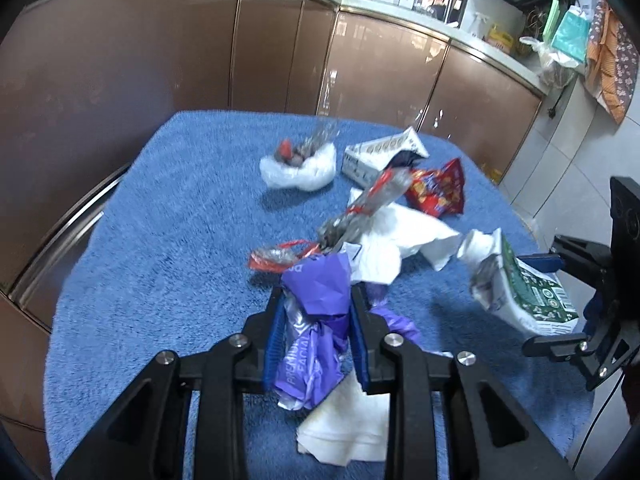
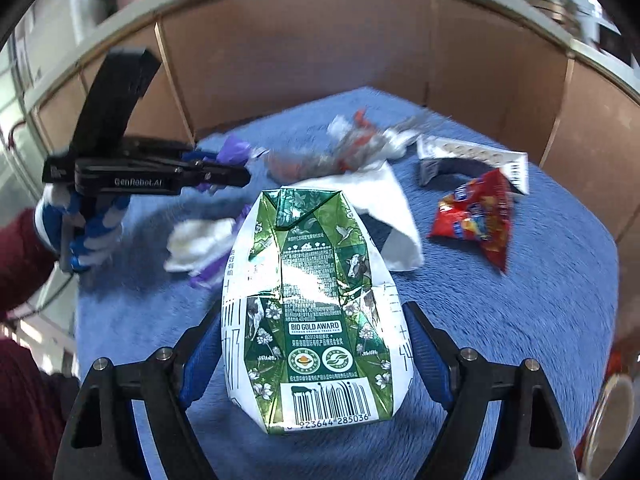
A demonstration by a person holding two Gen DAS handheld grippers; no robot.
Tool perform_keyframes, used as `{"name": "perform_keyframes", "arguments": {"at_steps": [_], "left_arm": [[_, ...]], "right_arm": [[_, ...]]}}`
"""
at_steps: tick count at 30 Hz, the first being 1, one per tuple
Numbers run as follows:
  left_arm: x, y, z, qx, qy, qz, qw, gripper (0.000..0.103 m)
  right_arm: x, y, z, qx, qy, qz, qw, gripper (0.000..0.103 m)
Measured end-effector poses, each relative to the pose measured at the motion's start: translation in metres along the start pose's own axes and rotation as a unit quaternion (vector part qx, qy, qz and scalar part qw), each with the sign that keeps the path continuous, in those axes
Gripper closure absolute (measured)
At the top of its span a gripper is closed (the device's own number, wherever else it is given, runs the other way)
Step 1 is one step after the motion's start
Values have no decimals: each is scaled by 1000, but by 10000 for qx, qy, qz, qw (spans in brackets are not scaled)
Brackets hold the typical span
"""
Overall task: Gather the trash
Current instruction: 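Grasp the purple wrapper with the left tool while the right tool grasps the green milk carton, then carry the purple wrapper and milk carton to the bin and release both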
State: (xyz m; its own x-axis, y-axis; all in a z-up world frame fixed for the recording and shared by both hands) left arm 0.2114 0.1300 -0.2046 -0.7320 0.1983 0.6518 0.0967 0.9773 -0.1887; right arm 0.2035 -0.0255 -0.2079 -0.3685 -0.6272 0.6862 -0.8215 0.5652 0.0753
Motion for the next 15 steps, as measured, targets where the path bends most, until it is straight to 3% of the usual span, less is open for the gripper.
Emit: {"name": "perform_keyframes", "arguments": {"at_steps": [4,8,13,15], "left_arm": [[18,-15,-14,-141,-158,125,9997,75],[24,-57,-33,-489,-205,445,9976,75],[4,-144,-51,-1063,-135,1036,9888,75],[-10,-192,-55,-1291,-54,1373,9821,75]], "right_arm": [[32,-4,-3,-305,-431,214,9984,20],[86,-25,6,-859,-958,692,9893,20],[153,-73,42,-1655,-1350,1600,9637,20],[181,-98,66,-2042,-1421,2011,9474,20]]}}
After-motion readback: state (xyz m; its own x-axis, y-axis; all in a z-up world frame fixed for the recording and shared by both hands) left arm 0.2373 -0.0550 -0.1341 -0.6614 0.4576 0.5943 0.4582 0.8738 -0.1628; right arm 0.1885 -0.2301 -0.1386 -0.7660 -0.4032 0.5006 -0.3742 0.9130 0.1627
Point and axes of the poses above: each gripper's, at about its wrist camera, not at the fingertips, and x roughly against the way its jaws point, y to its left, z to its underside, the point moved 6 cm from there along -x, roughly the way its jaws point, and after that the axes turned 5 degrees about -y, right-handed, at the moved point
